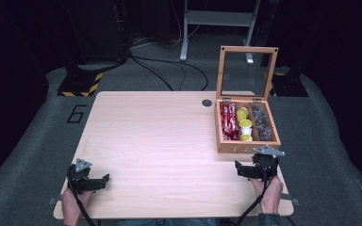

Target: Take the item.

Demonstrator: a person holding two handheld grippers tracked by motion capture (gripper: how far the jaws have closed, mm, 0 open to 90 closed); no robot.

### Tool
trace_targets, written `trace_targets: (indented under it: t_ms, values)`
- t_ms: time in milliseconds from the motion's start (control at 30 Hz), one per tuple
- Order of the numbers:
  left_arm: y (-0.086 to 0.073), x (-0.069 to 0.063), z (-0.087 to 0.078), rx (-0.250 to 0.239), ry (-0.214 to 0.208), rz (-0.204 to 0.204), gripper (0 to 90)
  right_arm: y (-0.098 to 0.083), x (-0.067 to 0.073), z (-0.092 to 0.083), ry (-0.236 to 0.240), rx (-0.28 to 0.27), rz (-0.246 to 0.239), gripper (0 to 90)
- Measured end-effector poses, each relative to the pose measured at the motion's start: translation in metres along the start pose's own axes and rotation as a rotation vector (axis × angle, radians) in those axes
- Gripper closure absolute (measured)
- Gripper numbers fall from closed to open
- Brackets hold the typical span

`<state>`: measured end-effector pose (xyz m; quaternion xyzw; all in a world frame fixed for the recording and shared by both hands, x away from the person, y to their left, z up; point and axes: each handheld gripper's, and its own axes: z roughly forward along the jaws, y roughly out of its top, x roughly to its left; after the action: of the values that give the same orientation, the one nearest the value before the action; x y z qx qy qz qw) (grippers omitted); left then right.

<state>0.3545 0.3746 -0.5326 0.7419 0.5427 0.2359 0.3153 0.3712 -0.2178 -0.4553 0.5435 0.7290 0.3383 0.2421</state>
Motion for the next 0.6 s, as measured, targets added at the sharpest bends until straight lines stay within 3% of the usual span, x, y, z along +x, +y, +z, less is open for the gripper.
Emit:
trace_targets:
  t_ms: [233,600]
  values:
    - [0.0,0.0,0.0,-0.001,-0.001,-0.001,0.1,0.018,0.005,0.007,0.02,0.008,-0.023,1.3]
    - [0.0,0.0,0.0,0.002,0.001,-0.001,0.1,0.032,0.007,0.015,0.033,0.021,-0.039,1.7]
